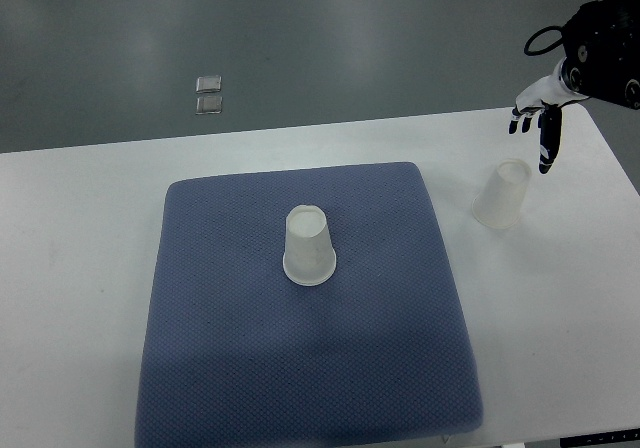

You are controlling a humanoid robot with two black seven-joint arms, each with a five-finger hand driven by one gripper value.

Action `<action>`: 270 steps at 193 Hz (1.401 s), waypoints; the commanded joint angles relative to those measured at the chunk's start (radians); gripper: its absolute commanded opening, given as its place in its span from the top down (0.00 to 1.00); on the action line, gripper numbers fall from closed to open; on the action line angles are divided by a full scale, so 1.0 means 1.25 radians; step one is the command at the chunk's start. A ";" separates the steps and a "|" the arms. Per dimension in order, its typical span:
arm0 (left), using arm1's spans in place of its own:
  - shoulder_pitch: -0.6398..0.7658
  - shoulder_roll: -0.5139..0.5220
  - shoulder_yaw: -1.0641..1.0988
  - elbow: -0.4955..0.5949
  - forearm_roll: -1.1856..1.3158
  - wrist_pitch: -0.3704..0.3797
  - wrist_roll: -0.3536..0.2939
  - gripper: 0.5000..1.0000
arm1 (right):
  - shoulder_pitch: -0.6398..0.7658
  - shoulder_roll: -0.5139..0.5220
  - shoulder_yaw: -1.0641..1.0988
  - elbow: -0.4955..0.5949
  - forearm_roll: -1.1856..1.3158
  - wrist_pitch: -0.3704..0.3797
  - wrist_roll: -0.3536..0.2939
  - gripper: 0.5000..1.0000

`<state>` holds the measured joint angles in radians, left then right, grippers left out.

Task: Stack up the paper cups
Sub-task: 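Lower the right hand onto the white paper cup beside the pad, then close the right hand fingers around the cup and lift it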

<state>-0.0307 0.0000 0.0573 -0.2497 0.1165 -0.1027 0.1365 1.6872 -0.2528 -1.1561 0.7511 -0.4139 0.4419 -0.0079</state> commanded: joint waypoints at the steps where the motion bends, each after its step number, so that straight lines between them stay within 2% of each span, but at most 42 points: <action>1: 0.000 0.000 0.001 -0.003 0.000 0.000 0.000 0.00 | -0.027 0.008 0.022 -0.007 -0.003 -0.010 0.000 0.19; 92: 0.001 0.000 0.002 -0.005 0.000 0.000 0.000 0.00 | -0.134 0.034 0.038 -0.112 0.002 -0.027 0.000 0.19; 140: 0.001 0.000 0.002 -0.006 0.000 0.000 0.000 0.00 | -0.170 0.033 0.082 -0.121 0.001 -0.049 -0.001 0.20; 158: 0.001 0.000 0.002 -0.006 0.000 0.000 0.000 0.00 | -0.181 0.033 0.093 -0.130 0.000 -0.050 -0.001 0.26; 191: 0.001 0.000 0.002 -0.006 0.000 0.000 0.000 0.00 | -0.191 0.034 0.093 -0.148 0.001 -0.050 -0.001 0.27; 212: 0.001 0.000 0.002 -0.006 0.000 0.000 0.000 0.00 | -0.192 0.034 0.093 -0.148 0.000 -0.050 -0.001 0.35; 223: 0.001 0.000 0.002 -0.006 0.000 0.000 0.000 0.00 | -0.192 0.034 0.093 -0.148 0.000 -0.050 0.000 0.43; 237: 0.001 0.000 0.002 -0.006 0.000 0.000 0.000 0.00 | -0.195 0.034 0.093 -0.148 -0.001 -0.050 0.000 0.48; 246: 0.001 0.000 0.002 -0.006 0.000 0.000 0.000 0.00 | -0.196 0.034 0.093 -0.149 -0.003 -0.050 0.000 0.61; 270: 0.001 0.000 0.002 -0.006 0.000 0.000 0.000 0.00 | -0.195 0.033 0.093 -0.149 -0.005 -0.050 0.000 0.77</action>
<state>-0.0292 0.0000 0.0599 -0.2578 0.1165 -0.1027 0.1365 1.4426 -0.2103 -1.0399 0.5642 -0.4174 0.3786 -0.0077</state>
